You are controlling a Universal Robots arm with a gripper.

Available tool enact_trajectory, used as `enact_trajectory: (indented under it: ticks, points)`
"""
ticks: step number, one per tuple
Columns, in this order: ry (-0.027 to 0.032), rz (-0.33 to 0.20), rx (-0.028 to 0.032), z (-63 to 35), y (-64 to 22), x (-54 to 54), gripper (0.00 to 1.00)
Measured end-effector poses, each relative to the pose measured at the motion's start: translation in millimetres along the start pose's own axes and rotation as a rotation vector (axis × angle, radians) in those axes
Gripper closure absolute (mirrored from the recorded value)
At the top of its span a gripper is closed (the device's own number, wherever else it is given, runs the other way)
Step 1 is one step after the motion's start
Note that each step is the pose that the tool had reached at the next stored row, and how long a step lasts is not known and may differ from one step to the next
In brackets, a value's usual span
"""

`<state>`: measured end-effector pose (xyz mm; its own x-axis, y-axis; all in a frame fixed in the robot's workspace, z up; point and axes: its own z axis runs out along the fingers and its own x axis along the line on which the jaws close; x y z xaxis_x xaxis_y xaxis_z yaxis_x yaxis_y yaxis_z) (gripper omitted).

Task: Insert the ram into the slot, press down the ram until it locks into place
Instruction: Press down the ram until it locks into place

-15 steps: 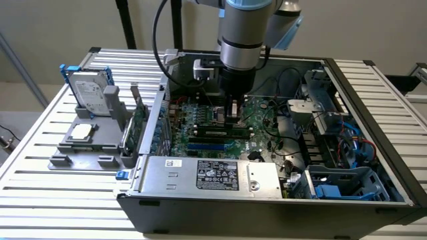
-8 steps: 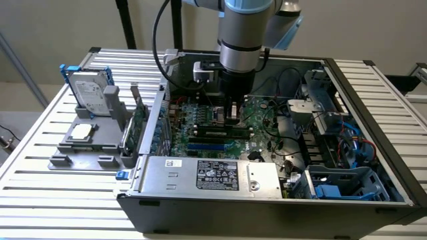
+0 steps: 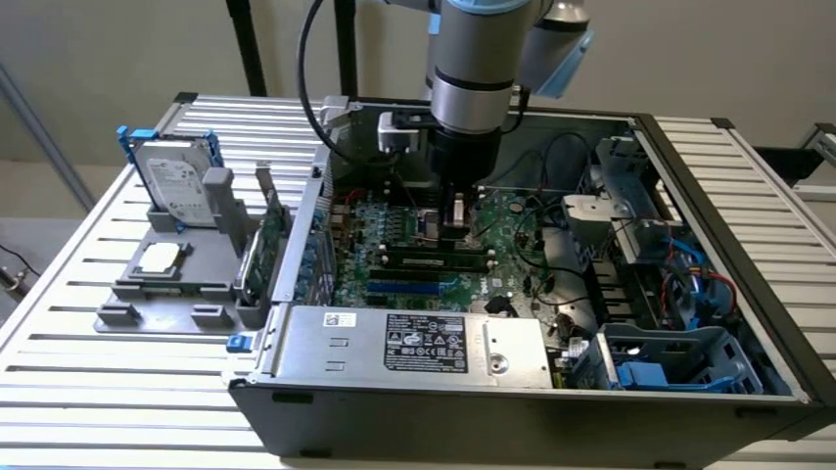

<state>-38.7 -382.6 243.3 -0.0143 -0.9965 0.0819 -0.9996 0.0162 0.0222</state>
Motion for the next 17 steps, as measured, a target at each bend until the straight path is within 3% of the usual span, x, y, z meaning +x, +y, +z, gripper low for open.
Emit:
enact_trajectory:
  ticks: [4, 17]
  points:
    - [0.0002, 0.000, -0.0011, -10.2, 0.2, 0.9, 0.89]
    - [-0.0005, 0.000, -0.0010, -10.6, 0.2, 0.9, 0.89]
